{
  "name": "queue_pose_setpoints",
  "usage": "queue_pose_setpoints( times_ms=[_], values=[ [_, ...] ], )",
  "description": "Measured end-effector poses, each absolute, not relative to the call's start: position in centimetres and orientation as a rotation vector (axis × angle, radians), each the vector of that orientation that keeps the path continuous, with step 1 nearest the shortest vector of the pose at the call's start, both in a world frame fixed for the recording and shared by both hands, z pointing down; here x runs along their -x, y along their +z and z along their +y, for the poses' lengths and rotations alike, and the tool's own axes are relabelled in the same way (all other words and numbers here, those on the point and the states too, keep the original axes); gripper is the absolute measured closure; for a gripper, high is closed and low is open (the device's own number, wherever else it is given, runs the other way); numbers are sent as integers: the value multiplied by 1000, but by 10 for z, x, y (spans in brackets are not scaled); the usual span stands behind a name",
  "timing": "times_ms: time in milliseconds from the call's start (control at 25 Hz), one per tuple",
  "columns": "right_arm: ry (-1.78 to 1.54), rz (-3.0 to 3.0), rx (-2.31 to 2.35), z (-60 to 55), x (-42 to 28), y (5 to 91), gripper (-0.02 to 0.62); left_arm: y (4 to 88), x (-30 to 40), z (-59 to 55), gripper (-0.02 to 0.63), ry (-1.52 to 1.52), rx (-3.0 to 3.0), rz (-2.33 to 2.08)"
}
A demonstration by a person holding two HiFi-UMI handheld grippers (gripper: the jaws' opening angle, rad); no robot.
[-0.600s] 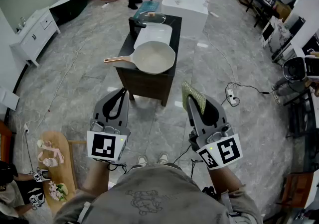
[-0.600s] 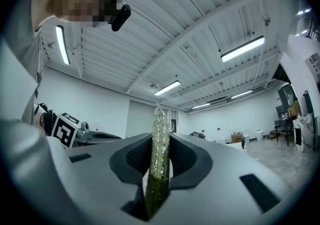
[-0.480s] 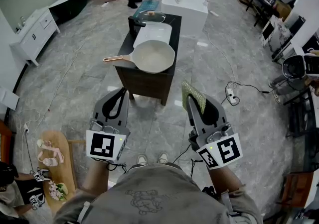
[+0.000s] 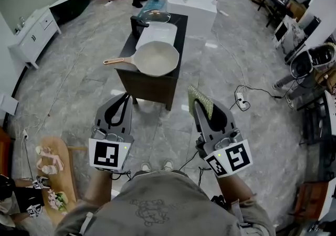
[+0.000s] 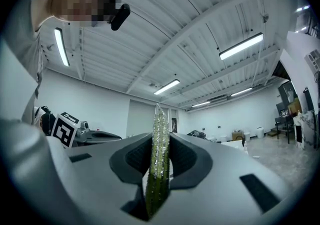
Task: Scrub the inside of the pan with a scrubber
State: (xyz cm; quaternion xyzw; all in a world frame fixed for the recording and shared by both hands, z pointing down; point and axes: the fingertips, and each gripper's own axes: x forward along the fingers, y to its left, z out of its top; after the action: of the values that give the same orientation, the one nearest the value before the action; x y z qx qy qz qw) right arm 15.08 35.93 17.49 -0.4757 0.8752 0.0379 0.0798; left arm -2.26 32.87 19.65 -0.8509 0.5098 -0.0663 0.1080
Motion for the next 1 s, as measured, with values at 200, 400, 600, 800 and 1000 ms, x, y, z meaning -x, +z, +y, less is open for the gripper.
queue_pose_setpoints(
  times_ms=[200,400,600,800,1000],
  values=[
    [111,2651,1390,353,-158,183,518,200,11,324,580,-208,2488,1516],
    [102,2666,1356,346,-170,190,518,204,-2,319,580,-225,2467,1537],
    [95,2669,1342,339,-182,193,518,206,-6,315,580,-210,2418,1565],
    [70,2673,1338,332,-188,199,517,216,-9,312,580,-262,2439,1595],
    [57,2666,1345,317,-189,206,517,222,-8,296,580,-265,2429,1581]
  ],
)
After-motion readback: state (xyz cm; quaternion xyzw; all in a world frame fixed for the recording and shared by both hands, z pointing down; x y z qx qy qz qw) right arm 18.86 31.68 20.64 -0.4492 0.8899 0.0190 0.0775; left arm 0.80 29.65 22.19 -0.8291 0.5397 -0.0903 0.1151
